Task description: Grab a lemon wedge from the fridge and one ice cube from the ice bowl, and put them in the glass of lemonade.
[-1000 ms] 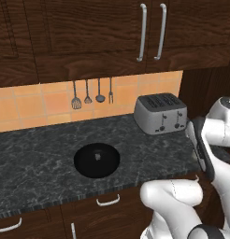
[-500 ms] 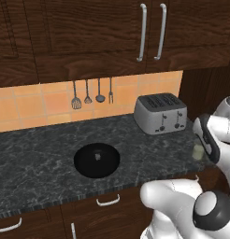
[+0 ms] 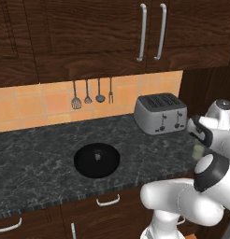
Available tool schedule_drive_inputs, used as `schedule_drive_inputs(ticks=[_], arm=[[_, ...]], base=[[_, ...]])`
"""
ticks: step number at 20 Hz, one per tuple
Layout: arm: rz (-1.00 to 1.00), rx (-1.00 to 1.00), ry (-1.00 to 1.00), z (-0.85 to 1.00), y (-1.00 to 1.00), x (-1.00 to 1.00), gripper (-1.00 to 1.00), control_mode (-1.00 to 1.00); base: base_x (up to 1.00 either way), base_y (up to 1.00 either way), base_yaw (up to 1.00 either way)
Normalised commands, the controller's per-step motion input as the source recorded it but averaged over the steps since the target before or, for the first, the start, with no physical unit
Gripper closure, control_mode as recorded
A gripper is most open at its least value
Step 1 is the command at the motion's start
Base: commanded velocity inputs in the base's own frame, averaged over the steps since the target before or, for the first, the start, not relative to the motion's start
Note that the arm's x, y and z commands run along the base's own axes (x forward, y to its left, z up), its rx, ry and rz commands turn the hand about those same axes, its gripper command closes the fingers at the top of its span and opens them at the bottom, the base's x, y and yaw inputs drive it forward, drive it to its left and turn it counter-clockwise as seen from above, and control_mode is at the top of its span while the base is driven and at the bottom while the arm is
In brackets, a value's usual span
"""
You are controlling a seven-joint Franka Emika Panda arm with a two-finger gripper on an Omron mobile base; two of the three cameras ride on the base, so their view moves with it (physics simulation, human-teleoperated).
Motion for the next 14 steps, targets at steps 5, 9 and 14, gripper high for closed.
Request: schedule_drive_inputs(ticks=[5,9,14], arm=[[0.00,0.00,0.00,-0.36,-0.14,0.37,1.00,-1.00],[0.00,0.00,0.00,-0.36,-0.14,0.29,1.00,-1.00],[-0.01,0.00,0.00,-0.23,-0.02,0.08,1.00,-1.00]], base=[[0.00,0.00,0.00],[0.00,0.00,0.00],[0.00,0.00,0.00]])
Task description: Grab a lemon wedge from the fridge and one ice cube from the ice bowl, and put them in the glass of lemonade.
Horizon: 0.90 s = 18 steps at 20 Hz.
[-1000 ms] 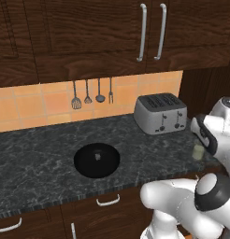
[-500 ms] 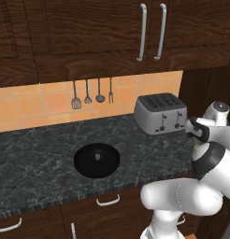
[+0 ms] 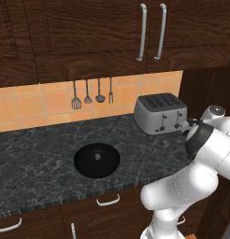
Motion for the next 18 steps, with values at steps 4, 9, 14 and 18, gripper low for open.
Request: schedule_drive_inputs(ticks=[4,9,14,18], arm=[[-0.03,0.00,-0.01,-0.03,0.00,-0.13,1.00,-1.00],[-0.05,0.00,-0.05,0.00,0.11,-0.57,1.00,-1.00],[-0.12,-0.03,-0.01,0.00,0.44,-0.04,1.00,-1.00],[-0.15,-0.04,0.00,0.06,0.31,0.09,1.00,-1.00]], base=[[0.00,0.00,0.00],[0.00,0.00,0.00],[0.00,0.00,0.00],[0.00,0.00,0.00]])
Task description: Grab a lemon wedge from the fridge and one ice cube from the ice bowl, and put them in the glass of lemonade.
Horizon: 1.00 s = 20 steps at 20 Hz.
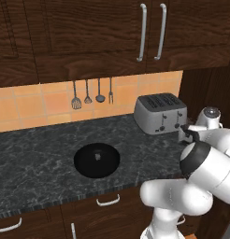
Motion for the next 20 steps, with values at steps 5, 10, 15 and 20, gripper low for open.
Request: schedule_drive_inputs(ticks=[5,10,15,20], arm=[[-0.15,0.00,0.00,0.36,0.00,0.10,1.00,-1.00],[-0.15,0.00,0.00,0.32,0.00,0.00,1.00,-1.00],[-0.06,0.00,-0.01,0.38,0.00,-0.20,1.00,-1.00],[0.02,0.00,-0.04,0.12,0.28,-0.94,1.00,-1.00]], base=[[0.00,0.00,0.00],[0.00,0.00,0.00],[0.00,0.00,0.00],[0.00,0.00,0.00]])
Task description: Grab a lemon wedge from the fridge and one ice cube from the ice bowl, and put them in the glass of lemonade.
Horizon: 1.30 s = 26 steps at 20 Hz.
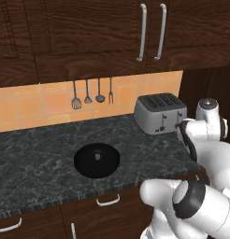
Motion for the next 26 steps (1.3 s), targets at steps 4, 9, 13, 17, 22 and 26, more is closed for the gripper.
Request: schedule_drive_inputs(ticks=[4,9,13,17,22,26], arm=[[0.21,-0.07,-0.05,0.17,0.87,-0.83,1.00,-1.00],[0.47,-0.09,-0.09,0.58,0.78,-0.31,-1.00,-1.00],[0.56,-0.05,-0.08,0.29,0.54,-0.34,-1.00,-1.00],[0.37,-0.01,-0.02,0.26,0.70,-0.25,-1.00,-1.00],[-0.01,-0.02,-0.07,0.15,0.65,-0.60,-1.00,-1.00],[-0.09,-0.01,-0.09,0.00,0.13,-0.99,-1.00,-1.00]], base=[[0.00,0.00,0.00],[0.00,0.00,0.00],[0.00,0.00,0.00],[0.00,0.00,0.00],[0.00,0.00,0.00],[0.00,0.00,0.00]])
